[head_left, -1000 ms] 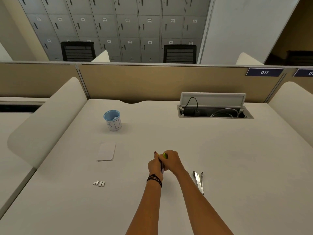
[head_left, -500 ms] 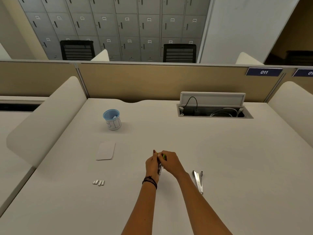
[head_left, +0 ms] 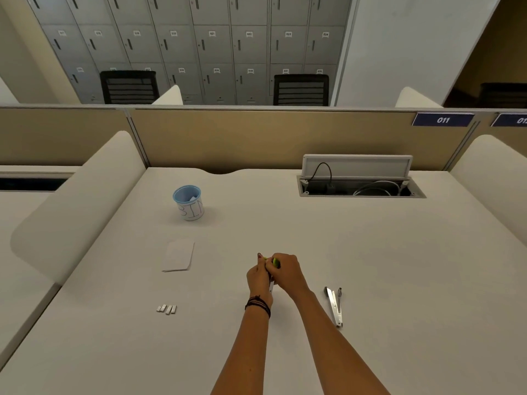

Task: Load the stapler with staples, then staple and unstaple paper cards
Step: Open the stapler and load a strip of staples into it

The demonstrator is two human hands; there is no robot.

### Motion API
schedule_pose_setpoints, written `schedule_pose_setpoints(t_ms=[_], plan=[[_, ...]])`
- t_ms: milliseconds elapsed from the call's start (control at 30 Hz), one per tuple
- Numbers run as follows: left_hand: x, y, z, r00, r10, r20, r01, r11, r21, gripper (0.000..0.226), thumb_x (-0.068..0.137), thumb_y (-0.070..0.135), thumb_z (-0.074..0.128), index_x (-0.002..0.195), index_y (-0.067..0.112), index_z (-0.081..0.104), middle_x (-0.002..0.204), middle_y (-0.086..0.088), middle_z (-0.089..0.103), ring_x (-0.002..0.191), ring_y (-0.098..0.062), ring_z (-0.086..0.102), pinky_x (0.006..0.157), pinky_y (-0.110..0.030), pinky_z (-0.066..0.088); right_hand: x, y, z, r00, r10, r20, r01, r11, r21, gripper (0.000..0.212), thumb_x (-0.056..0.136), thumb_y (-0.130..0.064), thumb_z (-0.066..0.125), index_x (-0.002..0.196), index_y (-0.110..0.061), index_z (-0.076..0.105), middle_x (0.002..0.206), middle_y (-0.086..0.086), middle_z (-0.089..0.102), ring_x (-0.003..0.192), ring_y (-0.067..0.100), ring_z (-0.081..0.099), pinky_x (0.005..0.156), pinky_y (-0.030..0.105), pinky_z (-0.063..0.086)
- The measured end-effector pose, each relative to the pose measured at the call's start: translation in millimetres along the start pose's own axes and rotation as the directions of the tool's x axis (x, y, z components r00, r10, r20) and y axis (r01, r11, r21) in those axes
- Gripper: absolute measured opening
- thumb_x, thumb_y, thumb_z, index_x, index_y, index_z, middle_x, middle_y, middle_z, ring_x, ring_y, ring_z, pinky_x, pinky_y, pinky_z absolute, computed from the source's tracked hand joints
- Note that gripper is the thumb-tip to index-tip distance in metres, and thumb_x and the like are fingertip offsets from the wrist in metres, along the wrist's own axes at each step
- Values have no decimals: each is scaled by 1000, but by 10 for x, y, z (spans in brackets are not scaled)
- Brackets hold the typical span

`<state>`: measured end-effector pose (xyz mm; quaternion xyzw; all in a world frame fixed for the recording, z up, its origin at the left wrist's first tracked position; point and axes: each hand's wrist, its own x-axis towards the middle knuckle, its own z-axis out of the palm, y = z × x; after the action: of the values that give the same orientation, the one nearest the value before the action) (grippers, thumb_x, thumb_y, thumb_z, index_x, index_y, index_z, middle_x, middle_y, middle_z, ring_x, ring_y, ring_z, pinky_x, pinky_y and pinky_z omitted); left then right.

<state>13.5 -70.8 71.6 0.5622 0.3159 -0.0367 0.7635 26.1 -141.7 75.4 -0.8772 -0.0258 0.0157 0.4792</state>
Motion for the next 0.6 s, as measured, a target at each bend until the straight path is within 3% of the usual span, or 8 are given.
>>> schedule_pose_setpoints(t_ms=[333,600], plan=[[46,-17,73,996,-90,7,90,989,-117,46,98,30,45,60,6,54,59,-7,50,55,-18,48,56,-30,46,50,-18,-73,999,21,33,-19,998,-62,44,81,-8,53,48,-17,25,48,1,28,46,11,24,39,15,23],[60,15,114,992,-123,-5,121,979,-166,44,98,28,45,62,5,54,62,-7,51,57,-17,50,56,-29,47,81,-56,-102,999,34,41,-31,996,-86,47,82,-9,54,48,-17,21,47,0,22,46,11,19,43,20,19]])
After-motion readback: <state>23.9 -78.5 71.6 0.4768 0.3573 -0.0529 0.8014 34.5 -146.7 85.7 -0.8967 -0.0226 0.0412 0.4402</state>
